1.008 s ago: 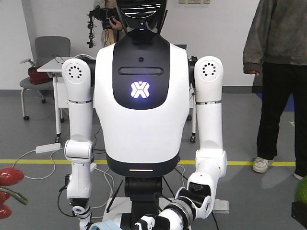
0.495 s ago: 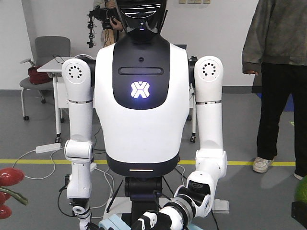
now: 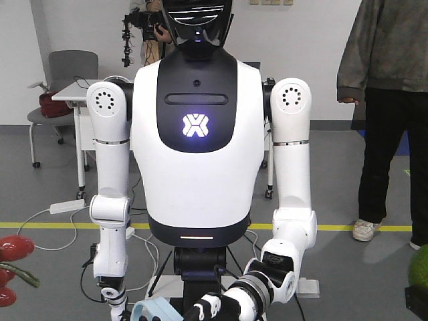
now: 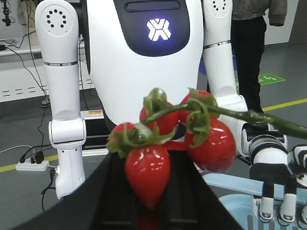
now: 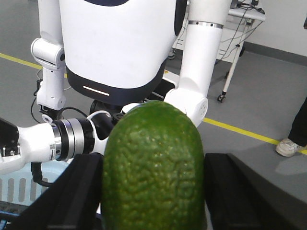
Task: Pick snacks and fruit into basket
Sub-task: 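Move the right gripper with the green fruit over the blue basket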
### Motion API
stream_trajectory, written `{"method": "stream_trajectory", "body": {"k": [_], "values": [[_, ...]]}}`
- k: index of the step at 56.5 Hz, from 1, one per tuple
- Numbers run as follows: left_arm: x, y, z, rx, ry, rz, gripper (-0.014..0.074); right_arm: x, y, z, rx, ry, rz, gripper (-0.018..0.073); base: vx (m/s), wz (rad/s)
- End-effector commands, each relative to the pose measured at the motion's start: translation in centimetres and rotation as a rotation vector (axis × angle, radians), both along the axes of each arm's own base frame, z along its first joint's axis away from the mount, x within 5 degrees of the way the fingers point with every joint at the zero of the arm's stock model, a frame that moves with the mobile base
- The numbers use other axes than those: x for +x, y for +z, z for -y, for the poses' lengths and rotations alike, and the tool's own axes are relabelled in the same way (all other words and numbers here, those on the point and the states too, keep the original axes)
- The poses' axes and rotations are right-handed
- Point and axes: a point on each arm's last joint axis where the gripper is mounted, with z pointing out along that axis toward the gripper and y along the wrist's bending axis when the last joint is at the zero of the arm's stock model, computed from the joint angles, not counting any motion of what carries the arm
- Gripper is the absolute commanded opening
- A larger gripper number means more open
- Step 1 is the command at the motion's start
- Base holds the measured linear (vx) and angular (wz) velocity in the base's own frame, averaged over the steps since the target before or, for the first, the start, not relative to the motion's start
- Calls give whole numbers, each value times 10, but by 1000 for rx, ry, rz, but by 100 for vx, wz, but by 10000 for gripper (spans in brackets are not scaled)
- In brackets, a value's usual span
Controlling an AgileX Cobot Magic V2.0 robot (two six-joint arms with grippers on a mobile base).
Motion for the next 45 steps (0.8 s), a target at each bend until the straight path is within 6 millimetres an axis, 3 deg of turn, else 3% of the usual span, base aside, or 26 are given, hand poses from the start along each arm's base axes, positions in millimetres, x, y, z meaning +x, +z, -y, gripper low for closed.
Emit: {"method": "stream_trajectory", "body": {"k": [1, 17, 31, 45], "values": [[1, 17, -1, -45, 11, 94, 2, 2, 21, -3, 28, 30, 148, -9, 0, 0], [1, 17, -1, -46, 11, 94, 2, 14, 14, -36, -33, 235, 137, -9, 0, 0], [1, 17, -1, -46, 11, 94, 2, 19, 15, -86, -104, 489, 210, -9, 0, 0], [1, 15, 0, -43, 10, 85, 2, 15, 50, -132, -171, 673, 332, -9, 0, 0]]}}
